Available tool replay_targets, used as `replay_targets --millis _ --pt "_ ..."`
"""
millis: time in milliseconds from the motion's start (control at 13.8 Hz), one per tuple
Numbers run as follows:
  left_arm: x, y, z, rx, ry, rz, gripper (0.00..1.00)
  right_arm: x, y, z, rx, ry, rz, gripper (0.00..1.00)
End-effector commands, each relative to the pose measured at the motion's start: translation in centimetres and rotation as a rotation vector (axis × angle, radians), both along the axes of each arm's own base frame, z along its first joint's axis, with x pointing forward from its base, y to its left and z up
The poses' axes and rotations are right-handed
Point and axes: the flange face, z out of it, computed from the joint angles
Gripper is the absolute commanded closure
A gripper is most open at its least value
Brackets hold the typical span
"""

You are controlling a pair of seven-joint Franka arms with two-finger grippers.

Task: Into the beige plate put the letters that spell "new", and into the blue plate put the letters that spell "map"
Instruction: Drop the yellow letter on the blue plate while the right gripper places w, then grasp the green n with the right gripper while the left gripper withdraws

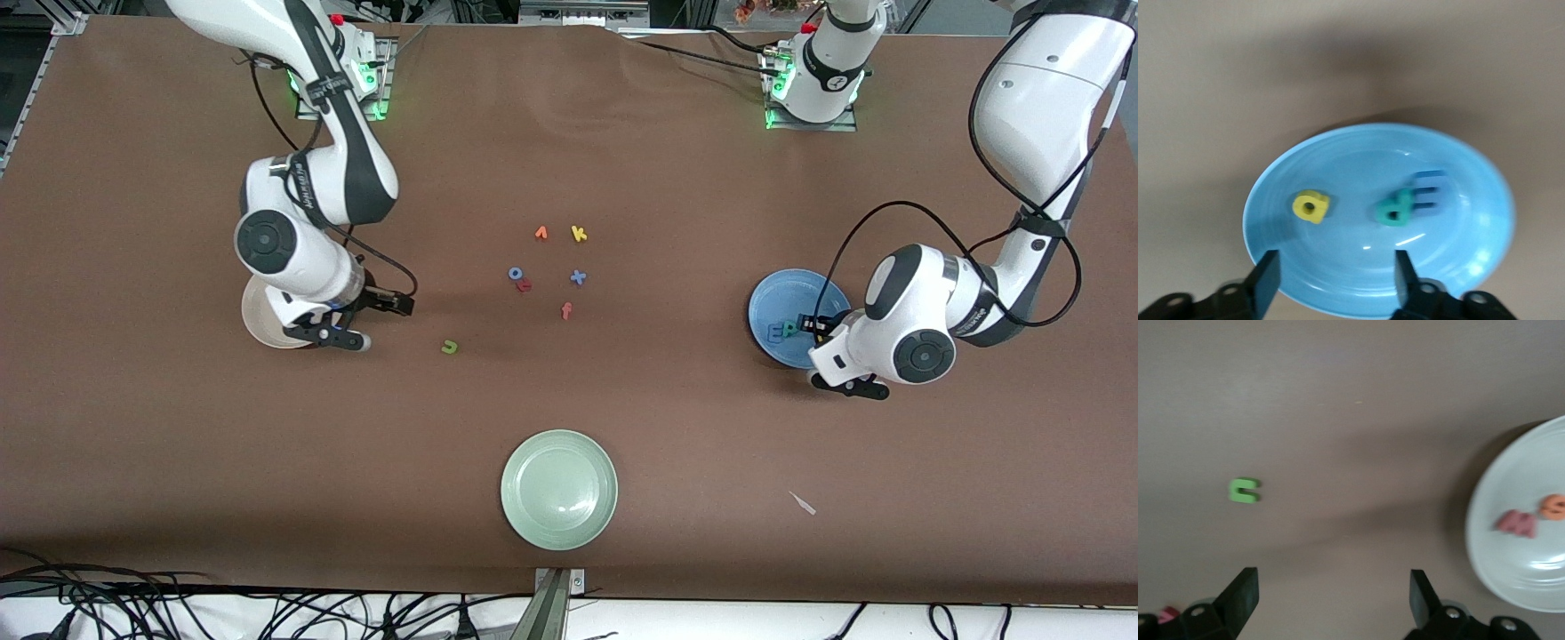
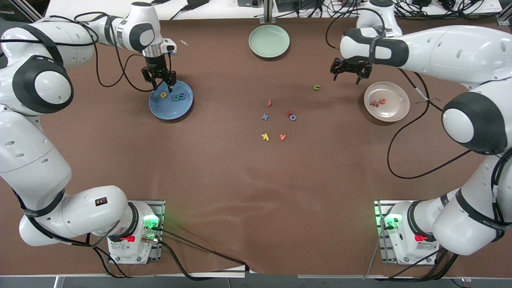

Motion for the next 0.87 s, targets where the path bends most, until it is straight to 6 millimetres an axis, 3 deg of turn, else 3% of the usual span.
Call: replay_targets --millis 0,145,218,363,435,580,653,798 --pt "1.2 -1.2 8.1 0.044 -0.072 -0.030 0.00 2.1 3.6 -1.6 0.041 0.005 -0.072 0.00" --pt "1.4 -0.9 11.8 0.063 -0.111 -0.017 0.00 2.9 5.5 -2.6 0.041 0.000 -0.104 0.00" --pt "1.5 -1.2 14.7 0.073 -0.159 -0.018 0.00 3.2 6.2 -3.0 0.036 -0.006 -0.110 0.00" --pt "1.5 -1.3 18.8 0.056 -0.173 0.004 0.00 3.6 6.6 -4.3 0.033 -0.035 -0.116 0.00" --pt "1.5 -1.0 22.7 0.039 -0.190 0.033 0.00 3.6 7.0 -5.1 0.029 -0.050 -0.121 0.00" --pt "1.3 -0.1 28.2 0.028 -0.190 0.065 0.00 3.0 8.2 -6.4 0.022 -0.068 -0.125 0.00" --pt "1.3 0.3 29.8 0.027 -0.195 0.076 0.00 3.0 8.1 -7.0 0.020 -0.078 -0.126 0.00" --pt "1.4 0.8 31.2 0.016 -0.221 0.089 0.00 2.9 8.3 -7.5 0.016 -0.078 -0.123 0.01"
